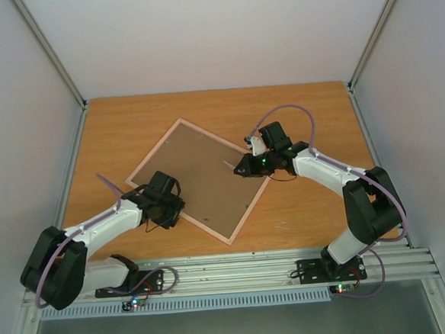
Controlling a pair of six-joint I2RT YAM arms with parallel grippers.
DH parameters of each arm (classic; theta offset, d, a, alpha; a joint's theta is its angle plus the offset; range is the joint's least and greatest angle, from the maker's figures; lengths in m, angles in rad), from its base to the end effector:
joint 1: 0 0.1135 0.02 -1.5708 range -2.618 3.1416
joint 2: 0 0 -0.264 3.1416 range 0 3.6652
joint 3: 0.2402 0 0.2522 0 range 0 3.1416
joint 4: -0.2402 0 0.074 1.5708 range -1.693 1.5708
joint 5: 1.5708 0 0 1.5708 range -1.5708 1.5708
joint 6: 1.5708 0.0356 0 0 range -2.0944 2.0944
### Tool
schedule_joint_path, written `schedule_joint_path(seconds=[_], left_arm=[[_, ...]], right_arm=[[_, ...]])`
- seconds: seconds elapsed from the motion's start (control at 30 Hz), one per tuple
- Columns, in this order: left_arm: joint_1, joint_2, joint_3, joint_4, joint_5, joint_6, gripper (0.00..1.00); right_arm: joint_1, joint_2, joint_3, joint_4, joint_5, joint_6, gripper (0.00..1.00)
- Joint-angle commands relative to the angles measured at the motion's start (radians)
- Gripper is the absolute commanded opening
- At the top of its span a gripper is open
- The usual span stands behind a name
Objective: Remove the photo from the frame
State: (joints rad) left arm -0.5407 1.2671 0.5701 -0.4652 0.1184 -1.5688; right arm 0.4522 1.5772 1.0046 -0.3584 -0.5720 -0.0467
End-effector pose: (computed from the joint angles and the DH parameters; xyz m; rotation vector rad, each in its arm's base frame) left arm 0.1786 -0.1121 0.1538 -1.4323 2.6108 -0.6237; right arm 0.2813 0.1581 0.2118 -0.8499 2.3534 0.8835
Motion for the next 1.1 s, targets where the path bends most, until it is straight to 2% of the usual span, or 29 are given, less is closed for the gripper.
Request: schedule_joint_path(seconds=[0.0, 0.13, 0.3, 0.47, 0.67, 0.77, 0.97, 1.07], left_arm=[[0.025, -0.068, 0.024, -0.095, -0.043, 0.06, 0.47], [0.128, -0.04, 0.133, -0.257, -0.073, 0.315, 0.57], [0.287, 0.078, 0.323, -0.352, -0.11, 0.762, 0.6], [0.352, 0.25, 0.546, -0.366, -0.192, 1.084, 0.62], [0.423, 0.419, 0.711, -0.315, -0.194, 1.287, 0.72], [0.451, 0.52, 0.796, -0.332, -0.143, 1.372, 0.73], [0.489, 0.642, 0.872, -0.3, -0.049, 1.47, 0.81], [0.517, 0.695, 0.909, -0.292, 0.016, 1.484, 0.82]], right_arm=[[-0.006, -0.019, -0.01, 0.019, -0.017, -0.016, 0.01], [-0.006, -0.022, -0.023, 0.029, -0.017, -0.022, 0.01], [-0.006, -0.041, -0.048, 0.037, -0.01, -0.028, 0.01], [-0.006, -0.056, -0.062, 0.038, -0.004, -0.038, 0.01], [-0.006, -0.073, -0.071, 0.036, -0.002, -0.054, 0.01], [-0.006, -0.077, -0.073, 0.033, -0.003, -0.062, 0.01], [-0.006, -0.079, -0.08, 0.039, -0.017, -0.062, 0.01], [-0.006, -0.084, -0.088, 0.05, -0.03, -0.058, 0.01]])
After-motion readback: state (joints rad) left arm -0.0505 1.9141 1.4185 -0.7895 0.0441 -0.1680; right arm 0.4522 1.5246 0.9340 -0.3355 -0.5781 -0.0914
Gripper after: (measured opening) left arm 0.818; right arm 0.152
